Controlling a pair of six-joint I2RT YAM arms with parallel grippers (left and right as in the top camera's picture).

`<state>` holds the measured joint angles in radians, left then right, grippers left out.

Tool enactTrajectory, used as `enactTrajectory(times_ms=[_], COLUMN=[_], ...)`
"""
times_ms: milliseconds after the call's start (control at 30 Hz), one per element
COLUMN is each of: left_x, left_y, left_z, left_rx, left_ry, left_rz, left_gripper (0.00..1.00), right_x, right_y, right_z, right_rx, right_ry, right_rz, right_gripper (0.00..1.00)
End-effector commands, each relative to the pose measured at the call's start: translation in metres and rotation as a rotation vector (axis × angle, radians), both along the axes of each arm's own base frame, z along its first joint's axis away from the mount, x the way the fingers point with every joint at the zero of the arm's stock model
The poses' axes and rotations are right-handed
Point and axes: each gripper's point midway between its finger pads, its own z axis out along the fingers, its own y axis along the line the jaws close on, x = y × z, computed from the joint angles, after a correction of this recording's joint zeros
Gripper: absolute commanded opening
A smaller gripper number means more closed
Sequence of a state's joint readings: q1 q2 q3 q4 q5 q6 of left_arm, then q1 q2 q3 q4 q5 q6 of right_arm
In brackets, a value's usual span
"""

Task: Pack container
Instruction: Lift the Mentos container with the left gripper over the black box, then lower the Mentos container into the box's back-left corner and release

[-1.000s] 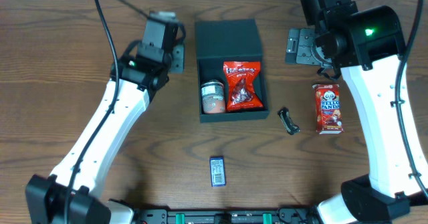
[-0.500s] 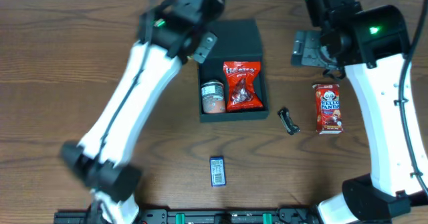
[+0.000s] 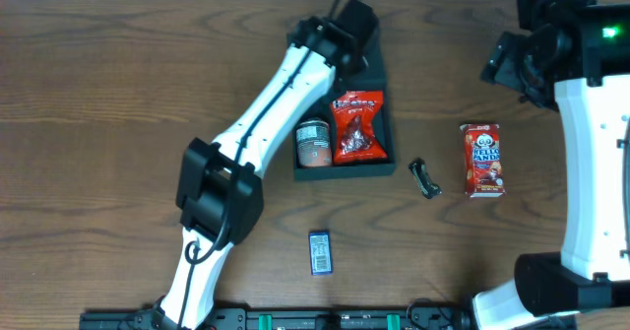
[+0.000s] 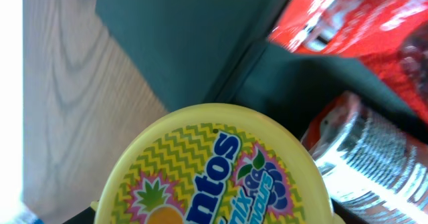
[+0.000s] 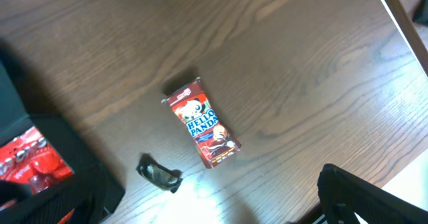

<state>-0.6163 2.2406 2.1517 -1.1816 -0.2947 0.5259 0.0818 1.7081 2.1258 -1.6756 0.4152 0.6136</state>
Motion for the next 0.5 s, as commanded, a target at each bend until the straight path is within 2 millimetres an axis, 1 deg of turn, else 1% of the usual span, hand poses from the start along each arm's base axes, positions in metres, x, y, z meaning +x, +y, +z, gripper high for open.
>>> enactTrajectory(times_ms=[0, 100, 300, 467], left_x=[0.005, 0.005, 0.003, 0.004], left_y=[-0.007, -0.008, 0.005, 0.006], left_z=[0.001, -0.008, -0.024, -0.026], left_rx=[0.051, 0.085, 0.215, 0.256], left_ry=[-0.019, -0.011, 0.022, 0.017], left_rz=[-0.076, -0.089, -0.120, -0.139], left_gripper=[0.06, 0.06, 0.06, 0.06], right_x=[-0.001, -0.002, -0.002, -0.002], right_y=[-0.006, -0.006, -0.006, -0.006], right_z=[0.001, 0.001, 0.000, 0.001], right_rx=[0.008, 0.008, 0.008, 0.007], right_ry=[-0.009, -0.008, -0.008, -0.008], right_rz=[-0.036, -0.036, -0.036, -0.036], right_gripper=[0.99, 0.99, 0.99, 0.99])
